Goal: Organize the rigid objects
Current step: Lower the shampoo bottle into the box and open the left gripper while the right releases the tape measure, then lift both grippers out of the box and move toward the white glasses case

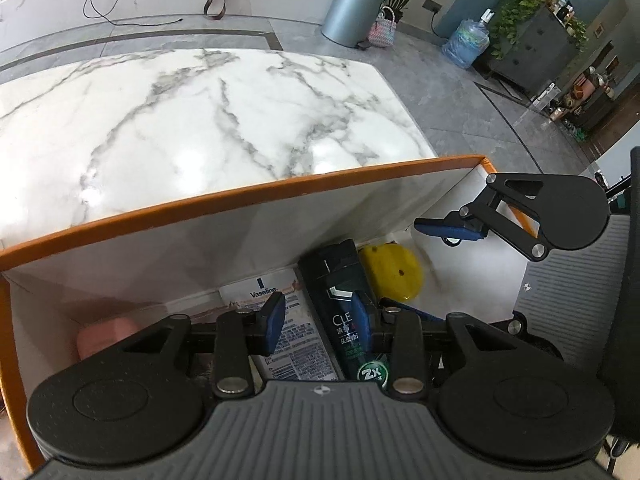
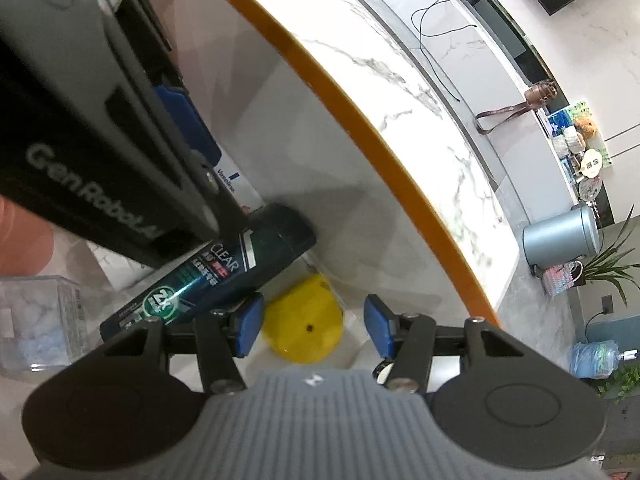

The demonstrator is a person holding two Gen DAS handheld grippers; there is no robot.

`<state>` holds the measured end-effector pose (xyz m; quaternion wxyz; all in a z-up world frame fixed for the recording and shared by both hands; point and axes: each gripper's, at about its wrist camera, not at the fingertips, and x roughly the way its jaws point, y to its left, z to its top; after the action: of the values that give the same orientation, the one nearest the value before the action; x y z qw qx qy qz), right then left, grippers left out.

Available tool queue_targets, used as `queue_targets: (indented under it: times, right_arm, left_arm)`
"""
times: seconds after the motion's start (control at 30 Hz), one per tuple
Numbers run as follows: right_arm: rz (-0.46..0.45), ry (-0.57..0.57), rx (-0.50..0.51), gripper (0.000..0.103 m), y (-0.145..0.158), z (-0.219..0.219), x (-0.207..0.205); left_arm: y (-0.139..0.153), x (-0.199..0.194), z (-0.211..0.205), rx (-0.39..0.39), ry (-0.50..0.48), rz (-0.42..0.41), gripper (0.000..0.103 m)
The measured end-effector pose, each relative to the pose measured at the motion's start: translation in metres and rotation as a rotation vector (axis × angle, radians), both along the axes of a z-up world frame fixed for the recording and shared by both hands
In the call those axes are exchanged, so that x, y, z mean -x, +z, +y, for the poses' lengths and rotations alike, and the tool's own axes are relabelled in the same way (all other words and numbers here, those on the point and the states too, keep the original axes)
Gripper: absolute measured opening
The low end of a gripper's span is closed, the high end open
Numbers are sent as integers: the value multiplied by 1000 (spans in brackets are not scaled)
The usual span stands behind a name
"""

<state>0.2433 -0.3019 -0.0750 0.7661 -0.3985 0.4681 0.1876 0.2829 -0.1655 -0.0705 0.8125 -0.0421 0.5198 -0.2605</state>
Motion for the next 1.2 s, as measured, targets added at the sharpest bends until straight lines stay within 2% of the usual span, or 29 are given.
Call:
queue_targets:
  times: [0.33, 0.67, 0.93, 1.0, 1.07, 1.13, 1.2]
  right_arm:
    - [-14, -26, 41, 56, 7, 7, 8]
    - [-71, -87, 103, 56, 28, 21, 31]
    - [-101, -121, -64, 54, 63, 49, 46]
    - [-103, -111, -106, 54, 71, 64, 52]
    - [-106, -91, -139, 53, 78, 79, 56]
    - [-111, -66, -174, 47, 85, 96, 60]
    - [-120, -44, -211, 47, 90, 112, 62]
  left_arm:
    - [19, 10, 8, -2, -9, -51, 41]
    - [52, 40, 29, -29, -13, -200, 41]
    - [81, 66, 61, -56, -13, -333, 41]
    - [87, 71, 71, -54, -18, -349, 41]
    - [92, 75, 82, -79, -13, -377, 41]
    - [96, 78, 92, -100, -4, -407, 41]
    - [98, 79, 104, -117, 12, -416, 42]
